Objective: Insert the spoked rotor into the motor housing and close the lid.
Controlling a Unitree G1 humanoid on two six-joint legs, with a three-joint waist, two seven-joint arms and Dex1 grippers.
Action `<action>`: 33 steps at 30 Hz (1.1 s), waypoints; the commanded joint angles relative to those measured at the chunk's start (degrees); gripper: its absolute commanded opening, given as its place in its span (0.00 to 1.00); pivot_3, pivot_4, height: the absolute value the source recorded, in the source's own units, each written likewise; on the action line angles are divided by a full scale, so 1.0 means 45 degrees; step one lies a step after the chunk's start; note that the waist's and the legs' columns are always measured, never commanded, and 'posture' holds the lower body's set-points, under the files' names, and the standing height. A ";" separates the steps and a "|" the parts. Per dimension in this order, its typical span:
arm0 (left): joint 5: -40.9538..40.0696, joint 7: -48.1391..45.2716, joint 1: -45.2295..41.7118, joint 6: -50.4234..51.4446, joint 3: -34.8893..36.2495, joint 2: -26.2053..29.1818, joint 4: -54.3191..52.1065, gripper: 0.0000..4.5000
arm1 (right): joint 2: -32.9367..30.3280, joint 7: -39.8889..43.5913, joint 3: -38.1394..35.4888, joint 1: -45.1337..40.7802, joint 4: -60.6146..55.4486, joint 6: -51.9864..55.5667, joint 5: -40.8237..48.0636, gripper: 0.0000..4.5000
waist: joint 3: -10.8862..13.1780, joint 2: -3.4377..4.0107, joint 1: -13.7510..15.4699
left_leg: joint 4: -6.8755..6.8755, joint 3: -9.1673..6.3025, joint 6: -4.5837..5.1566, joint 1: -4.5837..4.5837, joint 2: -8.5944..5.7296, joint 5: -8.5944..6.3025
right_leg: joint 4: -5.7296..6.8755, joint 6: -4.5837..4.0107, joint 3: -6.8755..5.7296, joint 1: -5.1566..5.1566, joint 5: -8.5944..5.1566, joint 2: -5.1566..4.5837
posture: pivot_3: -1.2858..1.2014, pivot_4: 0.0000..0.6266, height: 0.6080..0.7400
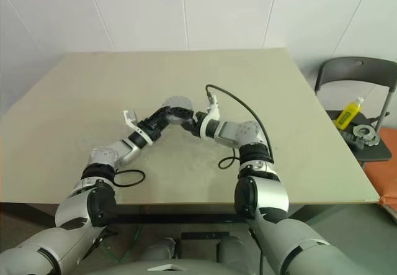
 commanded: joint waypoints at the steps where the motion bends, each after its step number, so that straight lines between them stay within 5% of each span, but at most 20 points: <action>1: -0.0204 0.0062 -0.0396 -0.0055 0.0200 -0.0069 -0.0087 0.51 | 0.0139 0.0325 -0.0046 -0.0567 -0.0634 -0.0189 0.0568 1.00 | 0.0000 0.0000 -0.0003 | 0.0000 0.0001 0.0000 0.0000 0.0000 0.0000 | 0.0000 0.0000 0.0000 0.0000 0.0000 0.0000 | 0.52 0.00 1.00; 26: -0.0395 -0.0311 -0.0506 -0.1177 0.0732 -0.0214 -0.0242 0.47 | 0.0021 0.0714 0.0667 -0.0393 -0.0480 -0.0137 0.0320 1.00 | -0.0001 -0.0002 -0.0002 | 0.0009 0.0003 -0.0007 0.0003 0.0000 0.0005 | 0.0020 0.0000 0.0000 -0.0001 0.0001 0.0002 | 0.52 0.00 1.00; 33: -0.1087 0.0483 -0.0838 -0.2817 0.1955 -0.0250 0.0217 0.47 | 0.0004 0.0778 0.0726 -0.0377 -0.0442 -0.0158 0.0250 1.00 | -0.0002 -0.0003 -0.0009 | 0.0012 0.0001 -0.0008 0.0004 0.0002 0.0006 | 0.0025 0.0000 0.0001 -0.0003 0.0001 0.0002 | 0.52 0.00 1.00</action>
